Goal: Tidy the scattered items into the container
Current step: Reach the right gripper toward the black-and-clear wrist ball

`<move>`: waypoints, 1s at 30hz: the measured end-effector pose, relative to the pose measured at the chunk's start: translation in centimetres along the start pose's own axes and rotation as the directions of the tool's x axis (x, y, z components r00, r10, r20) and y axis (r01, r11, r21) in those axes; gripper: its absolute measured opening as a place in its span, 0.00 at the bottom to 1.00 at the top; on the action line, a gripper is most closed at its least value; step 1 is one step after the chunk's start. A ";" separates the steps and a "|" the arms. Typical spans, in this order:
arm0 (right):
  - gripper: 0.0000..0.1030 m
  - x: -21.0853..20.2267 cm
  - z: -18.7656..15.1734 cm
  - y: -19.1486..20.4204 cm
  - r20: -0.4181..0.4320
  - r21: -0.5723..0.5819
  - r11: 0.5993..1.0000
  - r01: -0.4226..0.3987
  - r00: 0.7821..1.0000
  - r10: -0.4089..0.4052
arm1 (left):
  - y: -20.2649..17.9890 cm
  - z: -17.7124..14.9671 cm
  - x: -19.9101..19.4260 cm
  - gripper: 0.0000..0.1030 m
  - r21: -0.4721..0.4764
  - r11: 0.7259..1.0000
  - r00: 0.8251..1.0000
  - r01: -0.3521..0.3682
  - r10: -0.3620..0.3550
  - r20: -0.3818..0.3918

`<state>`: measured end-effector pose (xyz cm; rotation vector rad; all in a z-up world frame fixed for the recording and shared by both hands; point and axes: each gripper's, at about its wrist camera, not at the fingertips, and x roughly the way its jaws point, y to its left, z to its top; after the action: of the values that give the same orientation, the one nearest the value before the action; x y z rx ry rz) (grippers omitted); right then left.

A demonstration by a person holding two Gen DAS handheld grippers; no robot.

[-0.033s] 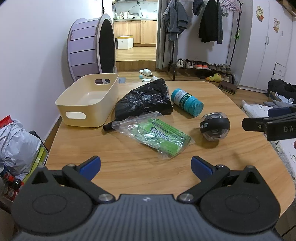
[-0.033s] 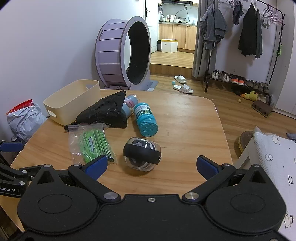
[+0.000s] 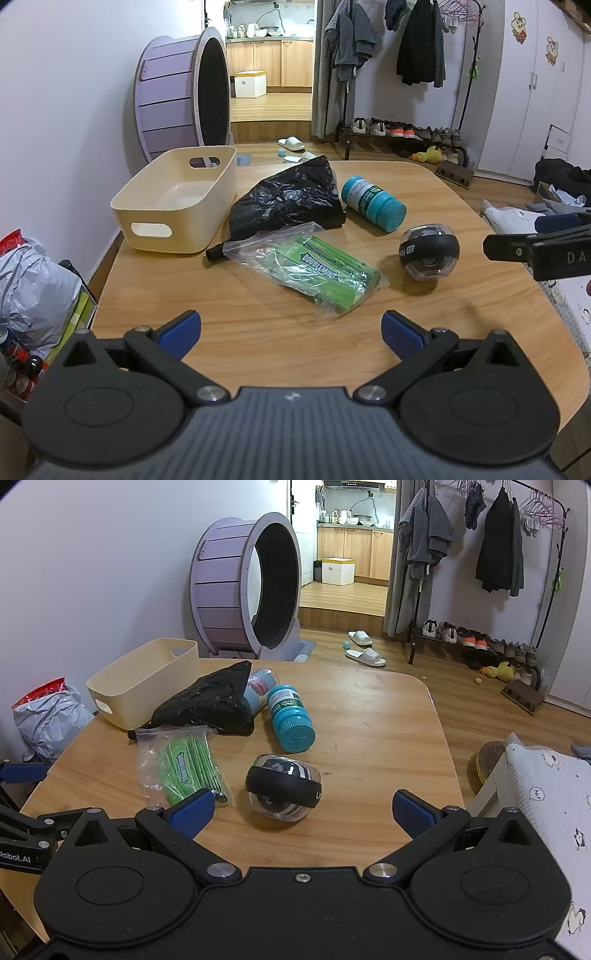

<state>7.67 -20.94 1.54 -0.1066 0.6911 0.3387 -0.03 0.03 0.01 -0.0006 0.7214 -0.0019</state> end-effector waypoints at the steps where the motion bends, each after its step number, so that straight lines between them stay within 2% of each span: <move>1: 1.00 0.0 0.0 0.0 -0.001 -0.001 1.000 0.001 1.000 -0.001 | 0.0 0.0 0.0 1.00 -0.001 1.000 1.000 0.001 -0.001 0.000; 30: 1.00 0.0 -0.3 -0.4 -0.004 -0.007 1.000 0.005 1.000 -0.005 | -0.6 0.0 -0.2 1.00 0.026 1.000 1.000 -0.010 0.011 -0.005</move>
<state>7.57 -21.38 1.29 -0.1160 0.6938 0.3359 -0.21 -0.54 0.12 0.0276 0.7264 -0.0010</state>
